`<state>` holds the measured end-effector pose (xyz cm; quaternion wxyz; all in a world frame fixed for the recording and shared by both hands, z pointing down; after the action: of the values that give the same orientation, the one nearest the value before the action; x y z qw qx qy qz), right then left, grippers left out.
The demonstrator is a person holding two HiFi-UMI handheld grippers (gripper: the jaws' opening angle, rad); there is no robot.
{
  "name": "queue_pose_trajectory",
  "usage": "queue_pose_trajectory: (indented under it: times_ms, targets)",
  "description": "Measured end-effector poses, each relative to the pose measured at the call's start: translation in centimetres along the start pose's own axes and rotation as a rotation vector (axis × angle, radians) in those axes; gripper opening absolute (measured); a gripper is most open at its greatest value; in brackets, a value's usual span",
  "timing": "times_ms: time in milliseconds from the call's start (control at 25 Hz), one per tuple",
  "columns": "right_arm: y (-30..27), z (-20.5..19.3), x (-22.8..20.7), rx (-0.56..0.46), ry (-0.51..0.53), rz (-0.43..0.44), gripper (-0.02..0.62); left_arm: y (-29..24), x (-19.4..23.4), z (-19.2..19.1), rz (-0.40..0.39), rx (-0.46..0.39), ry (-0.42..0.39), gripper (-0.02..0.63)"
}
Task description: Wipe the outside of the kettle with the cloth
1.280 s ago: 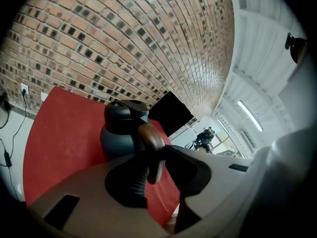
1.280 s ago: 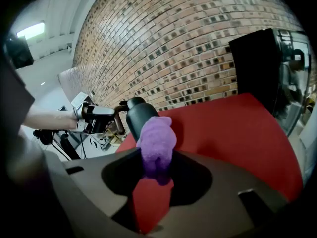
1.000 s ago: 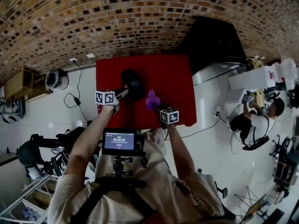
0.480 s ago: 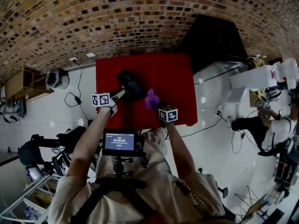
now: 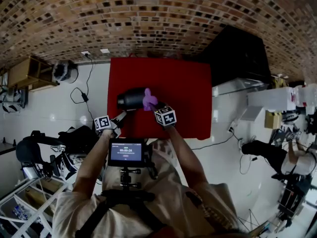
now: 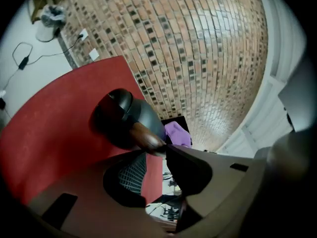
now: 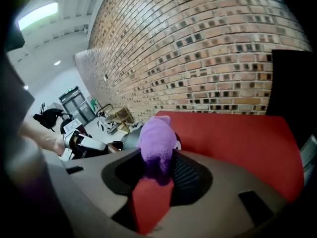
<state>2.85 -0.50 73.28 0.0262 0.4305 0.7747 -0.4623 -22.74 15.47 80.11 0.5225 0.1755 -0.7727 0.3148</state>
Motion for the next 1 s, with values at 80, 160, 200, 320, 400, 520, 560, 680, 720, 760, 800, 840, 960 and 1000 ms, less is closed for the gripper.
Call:
queue_pose_trajectory:
  times_ms: [80,160,200,320,400,520,560,680,720,760,800,840,960,1000]
  targets:
    - [-2.2,-0.1,0.8,0.074,0.059,-0.005,0.164,0.3,0.9,-2.6,0.010,0.064,0.068,0.109]
    - [-3.1,-0.4,1.6,0.164,0.112,-0.036,0.166,-0.4,0.8,-4.7,0.042,0.180,0.031,0.091]
    - [-3.2,-0.6,1.9,0.200,0.129,-0.049,0.166,-0.8,0.8,-5.5,0.053,0.229,-0.003,0.091]
    - [-3.2,-1.9,1.8,0.237,0.132,-0.052,0.166,-0.7,0.7,-6.3,0.103,0.288,-0.096,0.091]
    - [-2.9,-2.7,1.5,0.241,0.126,-0.046,0.166,0.3,0.7,-5.8,0.144,0.254,-0.118,0.091]
    - [-2.2,-3.9,1.3,0.285,0.151,-0.032,0.166,1.5,0.9,-4.8,0.226,0.191,-0.155,0.091]
    - [-2.0,-4.2,1.3,0.297,0.161,-0.028,0.166,1.7,0.8,-4.6,0.255,0.178,-0.177,0.091]
    - [-1.3,-4.9,1.4,0.294,0.179,-0.023,0.166,1.8,0.6,-3.6,0.318,0.162,-0.254,0.091]
    - [-1.2,-5.1,1.3,0.295,0.178,-0.027,0.166,1.7,0.5,-3.3,0.332,0.162,-0.282,0.091]
    - [-1.1,-5.5,1.2,0.297,0.177,-0.035,0.166,1.5,0.3,-3.0,0.343,0.162,-0.308,0.091]
    - [-1.1,-6.0,0.9,0.296,0.172,-0.043,0.166,1.3,0.1,-2.7,0.350,0.163,-0.328,0.091]
    - [-1.2,-6.7,0.5,0.290,0.163,-0.048,0.167,1.0,0.0,-2.6,0.353,0.164,-0.338,0.091]
    - [-0.7,-8.6,0.6,0.285,0.135,-0.061,0.166,0.4,0.1,-2.4,0.347,0.174,-0.310,0.095]
    - [-0.3,-9.5,1.1,0.301,0.120,-0.059,0.166,0.6,0.2,-2.6,0.342,0.177,-0.294,0.095]
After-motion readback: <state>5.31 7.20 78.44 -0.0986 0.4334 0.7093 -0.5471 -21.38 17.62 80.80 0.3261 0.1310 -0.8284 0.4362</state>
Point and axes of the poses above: the fingertips, and each gripper's own axes: y backward along the fingers, x to its left, z out of its top, the point moved 9 cm from there along y, backward along the fingers, and after that the axes turned 8 degrees about -y, right-handed, at the moved point
